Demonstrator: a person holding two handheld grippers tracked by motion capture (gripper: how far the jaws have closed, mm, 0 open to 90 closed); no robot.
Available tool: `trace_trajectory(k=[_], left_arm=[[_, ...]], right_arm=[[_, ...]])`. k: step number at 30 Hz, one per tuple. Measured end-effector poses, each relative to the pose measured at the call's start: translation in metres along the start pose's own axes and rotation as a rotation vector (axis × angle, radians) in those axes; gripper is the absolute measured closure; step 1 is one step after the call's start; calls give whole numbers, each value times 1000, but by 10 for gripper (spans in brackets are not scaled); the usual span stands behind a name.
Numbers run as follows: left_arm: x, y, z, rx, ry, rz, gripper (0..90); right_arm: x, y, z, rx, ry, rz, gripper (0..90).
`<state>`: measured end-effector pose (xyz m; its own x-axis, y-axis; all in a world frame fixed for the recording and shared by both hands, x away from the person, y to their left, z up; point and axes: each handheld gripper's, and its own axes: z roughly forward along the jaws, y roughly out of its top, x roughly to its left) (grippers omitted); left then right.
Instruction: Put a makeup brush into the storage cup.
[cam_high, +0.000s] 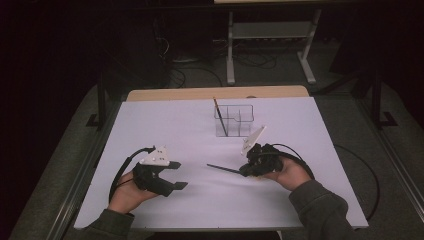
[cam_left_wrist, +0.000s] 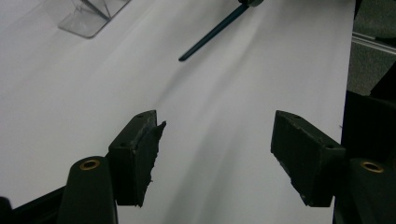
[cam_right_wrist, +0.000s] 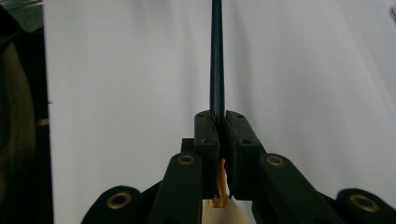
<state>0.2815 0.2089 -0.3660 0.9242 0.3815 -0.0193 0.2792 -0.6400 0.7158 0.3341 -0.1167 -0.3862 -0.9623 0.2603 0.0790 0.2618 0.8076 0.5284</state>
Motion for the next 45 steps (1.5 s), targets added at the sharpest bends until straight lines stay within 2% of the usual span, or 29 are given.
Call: trace_trajectory(k=[4,6,12,18,23,32,39,45], left_arm=[[-2,9,-1,5,-14,19,339],[-3,13,1,16,-18,35,349],[-8,24,7,33,-43,62,379],[-12,33,11,50,-59,94,409],[-15,38,16,75,-89,124,449],[-17,39,25,112,-122,146,520],[-18,39,30,132,-142,139,559],[-18,38,34,161,-162,150,604]], right_arm=[[6,10,-2,-7,29,-52,834],[8,14,-3,-9,44,-63,834],[18,26,-6,-4,60,-121,833],[26,35,-7,3,76,-156,834],[32,40,-5,15,97,-180,834],[37,48,-4,16,115,-209,833],[41,53,-2,19,124,-225,833],[43,59,0,27,129,-242,834]])
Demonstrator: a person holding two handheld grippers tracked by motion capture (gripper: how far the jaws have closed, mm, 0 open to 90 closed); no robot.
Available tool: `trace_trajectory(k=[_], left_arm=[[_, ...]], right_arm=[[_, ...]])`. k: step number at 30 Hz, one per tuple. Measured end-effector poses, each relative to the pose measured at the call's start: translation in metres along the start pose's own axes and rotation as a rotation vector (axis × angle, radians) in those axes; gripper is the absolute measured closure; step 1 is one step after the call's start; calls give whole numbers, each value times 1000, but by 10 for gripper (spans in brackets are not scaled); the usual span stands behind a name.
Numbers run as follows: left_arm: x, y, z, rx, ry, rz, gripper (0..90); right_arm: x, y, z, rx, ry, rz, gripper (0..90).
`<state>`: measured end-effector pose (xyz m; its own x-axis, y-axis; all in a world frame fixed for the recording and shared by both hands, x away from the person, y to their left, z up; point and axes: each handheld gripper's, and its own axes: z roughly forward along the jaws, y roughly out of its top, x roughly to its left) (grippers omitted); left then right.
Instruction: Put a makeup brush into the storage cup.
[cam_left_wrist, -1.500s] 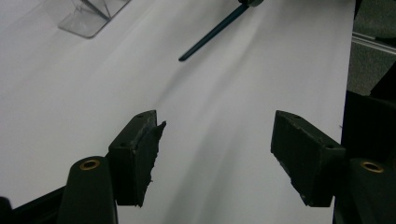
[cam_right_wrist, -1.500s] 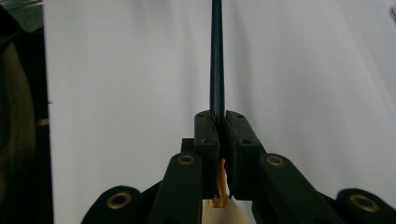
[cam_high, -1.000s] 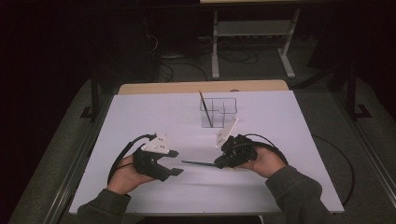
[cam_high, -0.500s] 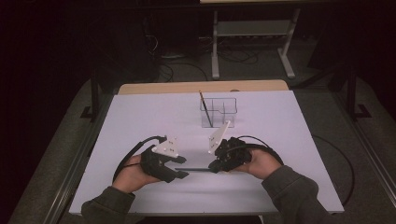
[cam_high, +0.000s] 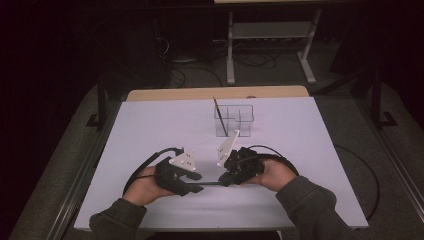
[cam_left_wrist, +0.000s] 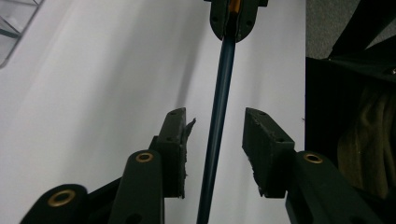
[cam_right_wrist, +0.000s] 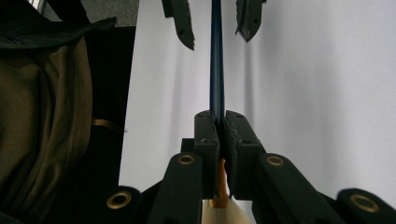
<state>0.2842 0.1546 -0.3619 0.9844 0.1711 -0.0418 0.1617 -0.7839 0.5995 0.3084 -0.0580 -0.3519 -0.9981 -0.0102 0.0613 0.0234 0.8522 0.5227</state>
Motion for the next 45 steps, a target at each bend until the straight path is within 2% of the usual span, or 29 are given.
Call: trace_trajectory(k=[12,16,19,25,28,30,33,36,38,45], left_arm=[[-1,0,4,27,-39,17,739],[-1,0,5,41,-59,26,752],[-2,-1,5,36,-70,28,820],[-3,-2,3,33,-79,40,836],[-3,-3,2,16,-76,36,838],[-4,-3,1,14,-73,37,839],[-3,-5,0,5,-63,46,840],[-3,-8,-2,2,-56,47,840],[-3,-11,-3,-18,-60,40,840],[-2,-14,-4,-29,-56,34,841]], right_arm=[[4,8,5,5,18,-33,833],[5,10,5,0,23,-37,834],[6,11,6,-1,26,-42,833],[9,11,5,-14,14,-70,831],[8,8,3,-45,13,-57,819],[8,6,2,-61,-3,-52,757],[6,0,1,-94,6,-26,701],[3,-6,2,-102,6,-8,667],[3,-9,2,-106,9,9,654],[1,-16,3,-137,28,6,727]])
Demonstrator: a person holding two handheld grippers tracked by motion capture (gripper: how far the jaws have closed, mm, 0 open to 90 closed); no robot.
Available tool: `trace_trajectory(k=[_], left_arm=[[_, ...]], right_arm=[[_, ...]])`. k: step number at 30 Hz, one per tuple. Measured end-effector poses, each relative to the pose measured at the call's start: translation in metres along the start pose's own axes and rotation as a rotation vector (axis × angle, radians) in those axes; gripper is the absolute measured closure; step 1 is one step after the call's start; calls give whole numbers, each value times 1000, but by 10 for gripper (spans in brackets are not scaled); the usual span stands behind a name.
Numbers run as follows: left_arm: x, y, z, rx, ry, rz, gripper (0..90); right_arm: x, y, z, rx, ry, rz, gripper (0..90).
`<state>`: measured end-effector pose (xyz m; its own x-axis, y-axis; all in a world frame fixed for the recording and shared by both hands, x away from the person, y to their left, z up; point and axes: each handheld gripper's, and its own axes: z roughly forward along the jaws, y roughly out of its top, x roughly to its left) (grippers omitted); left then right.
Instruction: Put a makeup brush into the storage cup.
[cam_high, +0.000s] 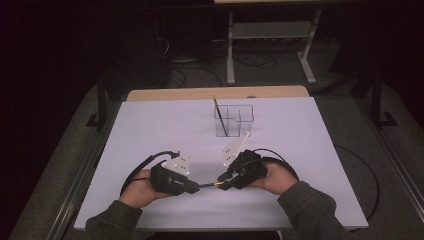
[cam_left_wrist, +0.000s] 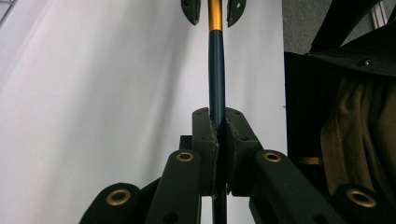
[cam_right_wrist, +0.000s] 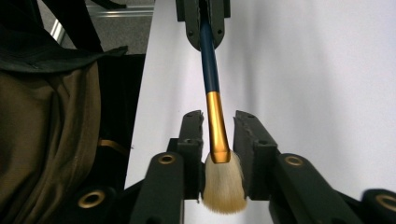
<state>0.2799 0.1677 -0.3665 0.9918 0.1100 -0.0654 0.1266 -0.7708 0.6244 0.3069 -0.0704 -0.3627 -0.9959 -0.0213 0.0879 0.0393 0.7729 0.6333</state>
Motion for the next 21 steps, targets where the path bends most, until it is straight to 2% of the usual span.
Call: trace_trajectory(k=[2,7,11,13,15,16,18,21], left_arm=[[0,0,0,-1,-4,0,840],[-1,-1,1,-7,-13,6,839],[-1,0,2,-4,2,-3,820],[0,0,2,-1,3,-13,740],[-1,1,3,2,5,-13,721],[-1,2,3,3,6,-7,708],[-2,3,3,-3,9,-11,705],[-4,6,5,3,2,-4,729]], right_arm=[[0,0,-2,-2,10,0,780],[-1,0,-3,2,38,-17,808],[-1,4,-4,19,51,-24,813],[-1,7,-7,39,52,-18,814],[0,11,-8,63,50,-22,815],[0,13,-9,73,43,-41,815],[1,17,-9,98,38,-42,815],[2,22,-10,109,35,-59,815]])
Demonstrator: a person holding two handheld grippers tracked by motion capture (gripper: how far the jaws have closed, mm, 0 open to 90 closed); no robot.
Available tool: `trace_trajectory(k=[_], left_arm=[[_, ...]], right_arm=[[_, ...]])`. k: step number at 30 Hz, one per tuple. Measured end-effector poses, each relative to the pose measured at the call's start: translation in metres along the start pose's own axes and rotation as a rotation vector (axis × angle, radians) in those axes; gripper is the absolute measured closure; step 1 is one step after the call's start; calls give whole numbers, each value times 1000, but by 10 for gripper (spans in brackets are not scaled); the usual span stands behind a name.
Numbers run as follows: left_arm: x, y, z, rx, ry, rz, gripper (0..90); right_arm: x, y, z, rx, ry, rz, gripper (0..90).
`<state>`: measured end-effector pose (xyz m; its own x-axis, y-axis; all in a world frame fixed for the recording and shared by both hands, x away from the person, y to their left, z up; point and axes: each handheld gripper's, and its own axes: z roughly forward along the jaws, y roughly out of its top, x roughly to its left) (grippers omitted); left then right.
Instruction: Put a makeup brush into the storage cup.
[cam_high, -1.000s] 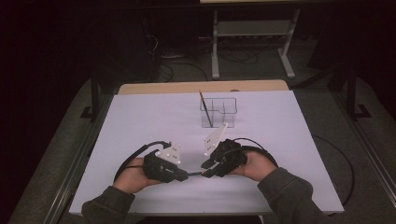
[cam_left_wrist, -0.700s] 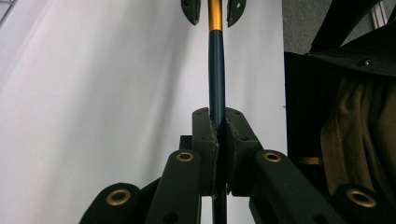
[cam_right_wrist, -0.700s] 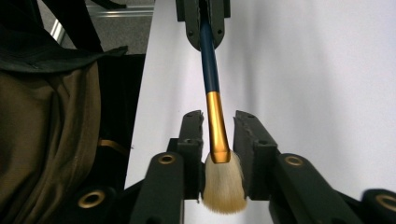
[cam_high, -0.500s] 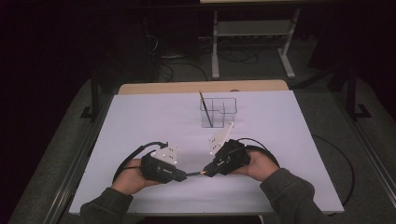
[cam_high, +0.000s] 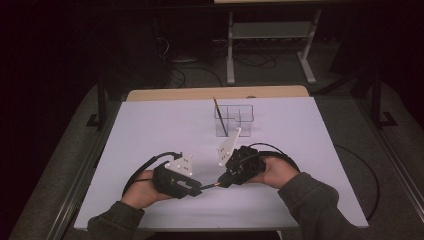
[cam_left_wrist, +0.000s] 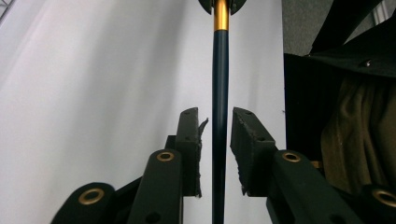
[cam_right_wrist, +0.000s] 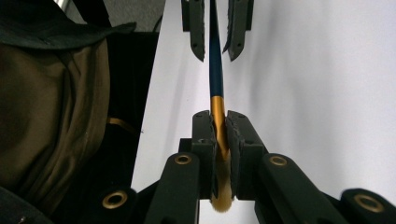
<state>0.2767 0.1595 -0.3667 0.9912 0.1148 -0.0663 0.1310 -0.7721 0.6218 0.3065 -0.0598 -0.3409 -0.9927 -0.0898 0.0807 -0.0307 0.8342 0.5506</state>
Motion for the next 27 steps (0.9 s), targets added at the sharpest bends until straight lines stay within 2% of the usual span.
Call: trace_trajectory(k=[3,6,9,11,15,21,23,27], left_arm=[[-1,2,0,4,-5,11,799],[-2,3,0,-3,10,11,831],[-1,2,-1,-24,28,17,835],[0,1,-2,-35,30,18,838],[0,-1,-3,-50,39,10,838],[3,-9,-6,-87,58,-13,839],[2,-10,-7,-106,60,-29,839],[3,-13,-8,-114,62,-26,839]], right_arm=[[2,5,-1,27,-17,-16,816],[2,8,-4,24,-22,-27,814],[-1,5,-7,-23,-25,3,779],[-2,3,-10,-66,-50,26,697],[-5,-3,-12,-105,-58,55,627],[-7,-9,-15,-143,-56,81,568],[-6,-10,-15,-141,-58,99,568],[-8,-11,-15,-148,-50,113,565]])
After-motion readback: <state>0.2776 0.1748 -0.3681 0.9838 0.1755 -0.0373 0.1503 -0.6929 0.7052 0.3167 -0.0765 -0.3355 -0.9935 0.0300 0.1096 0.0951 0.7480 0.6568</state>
